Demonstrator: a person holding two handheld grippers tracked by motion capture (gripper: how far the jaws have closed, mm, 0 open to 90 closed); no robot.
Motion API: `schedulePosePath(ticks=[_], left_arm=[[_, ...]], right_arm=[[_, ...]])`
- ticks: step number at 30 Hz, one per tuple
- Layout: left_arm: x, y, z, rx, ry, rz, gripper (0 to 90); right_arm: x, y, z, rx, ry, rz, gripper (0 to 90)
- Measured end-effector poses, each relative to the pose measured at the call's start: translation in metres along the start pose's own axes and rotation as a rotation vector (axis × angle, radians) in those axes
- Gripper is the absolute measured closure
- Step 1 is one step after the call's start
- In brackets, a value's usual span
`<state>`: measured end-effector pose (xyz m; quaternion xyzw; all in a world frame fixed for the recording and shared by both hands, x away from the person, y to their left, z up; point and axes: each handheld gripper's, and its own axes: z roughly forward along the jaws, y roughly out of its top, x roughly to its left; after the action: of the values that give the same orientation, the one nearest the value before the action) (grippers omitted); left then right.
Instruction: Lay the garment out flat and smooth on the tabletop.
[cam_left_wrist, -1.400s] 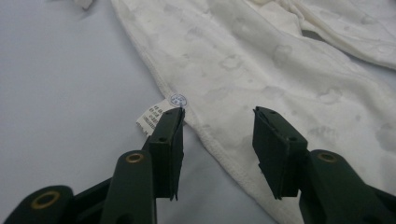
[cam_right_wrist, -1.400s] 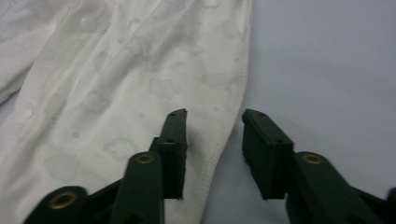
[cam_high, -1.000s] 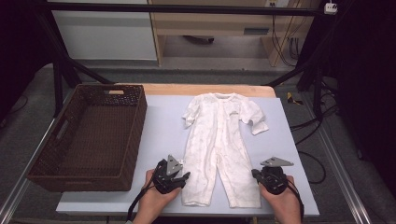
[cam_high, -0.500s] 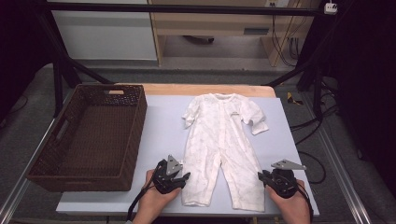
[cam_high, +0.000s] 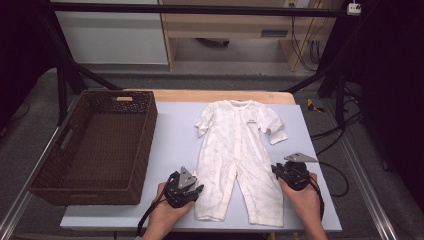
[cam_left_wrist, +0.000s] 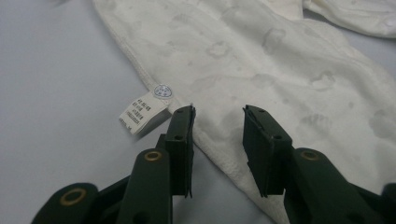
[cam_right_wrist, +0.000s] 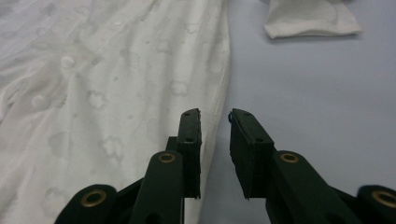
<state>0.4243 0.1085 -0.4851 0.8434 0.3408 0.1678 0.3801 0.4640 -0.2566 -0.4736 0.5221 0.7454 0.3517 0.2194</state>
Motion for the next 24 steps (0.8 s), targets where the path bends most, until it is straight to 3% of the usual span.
schedulePosePath(ticks=[4, 6, 8, 15, 22, 24], left_arm=[[0.0, 0.0, 0.0, -0.001, 0.001, 0.001, 62.7], [-0.001, 0.0, 0.0, -0.001, 0.001, 0.001, 62.7], [-0.001, 0.0, 0.0, -0.001, 0.001, 0.0, 62.7], [-0.001, 0.0, 0.0, 0.0, 0.003, 0.003, 62.4], [-0.002, 0.002, -0.001, 0.007, 0.003, -0.003, 58.8], [-0.006, 0.006, -0.004, -0.012, -0.007, -0.012, 56.4]], right_arm=[[-0.001, 0.003, 0.007, 0.009, 0.002, 0.002, 78.2], [0.0, 0.004, 0.01, 0.017, -0.002, -0.007, 87.9], [0.0, 0.004, 0.011, 0.035, -0.015, -0.005, 90.0], [0.001, 0.0, -0.011, -0.01, -0.074, 0.03, 90.0], [0.009, -0.006, -0.015, -0.004, -0.077, -0.005, 89.4], [0.01, -0.005, -0.016, -0.007, -0.078, -0.01, 77.1]])
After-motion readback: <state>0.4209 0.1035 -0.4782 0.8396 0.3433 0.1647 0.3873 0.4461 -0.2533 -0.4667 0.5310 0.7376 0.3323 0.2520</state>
